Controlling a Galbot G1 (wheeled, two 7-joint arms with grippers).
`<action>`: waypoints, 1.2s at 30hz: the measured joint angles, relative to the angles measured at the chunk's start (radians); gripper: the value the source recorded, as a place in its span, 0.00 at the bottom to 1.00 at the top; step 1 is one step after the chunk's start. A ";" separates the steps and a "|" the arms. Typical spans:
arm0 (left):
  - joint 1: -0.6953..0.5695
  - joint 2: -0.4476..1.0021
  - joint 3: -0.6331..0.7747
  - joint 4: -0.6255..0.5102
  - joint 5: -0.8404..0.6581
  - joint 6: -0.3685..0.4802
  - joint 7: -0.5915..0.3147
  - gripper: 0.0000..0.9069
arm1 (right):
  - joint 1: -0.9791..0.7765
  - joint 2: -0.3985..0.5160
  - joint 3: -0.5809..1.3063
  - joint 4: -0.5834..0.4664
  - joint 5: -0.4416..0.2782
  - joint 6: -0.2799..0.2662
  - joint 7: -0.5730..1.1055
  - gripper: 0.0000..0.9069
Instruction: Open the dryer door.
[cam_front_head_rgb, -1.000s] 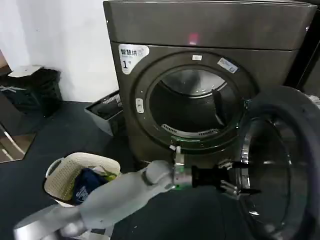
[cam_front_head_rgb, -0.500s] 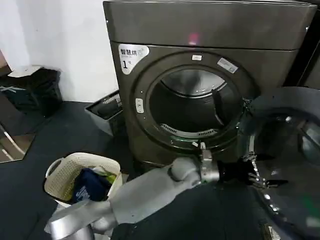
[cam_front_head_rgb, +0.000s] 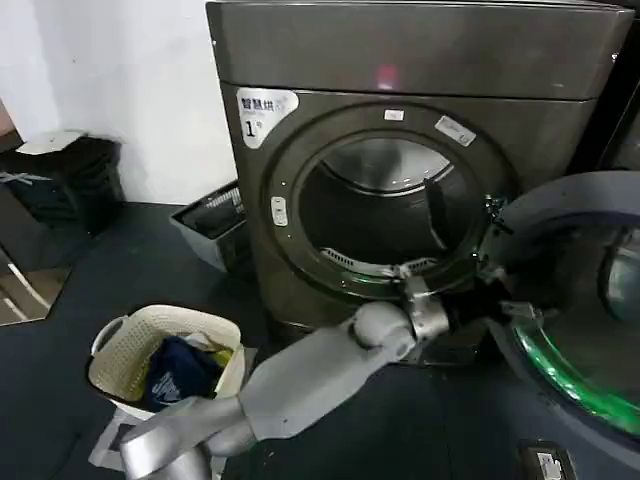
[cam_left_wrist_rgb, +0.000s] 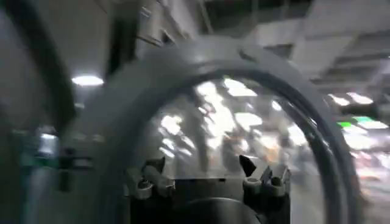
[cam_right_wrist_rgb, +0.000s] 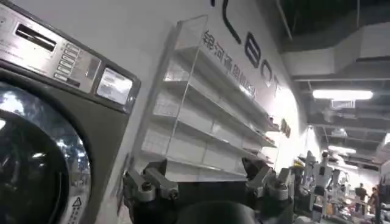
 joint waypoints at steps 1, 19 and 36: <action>0.004 0.013 -0.009 -0.014 0.001 -0.023 -0.027 1.00 | 0.001 -0.002 0.000 -0.003 0.000 0.009 0.006 1.00; 0.171 0.516 -0.145 -0.425 0.013 -0.195 -0.171 1.00 | 0.020 -0.005 -0.001 0.011 -0.022 0.028 0.032 1.00; 0.240 1.149 -0.233 -0.570 0.068 0.119 0.233 1.00 | 0.067 -0.025 -0.037 0.001 -0.076 0.041 0.025 1.00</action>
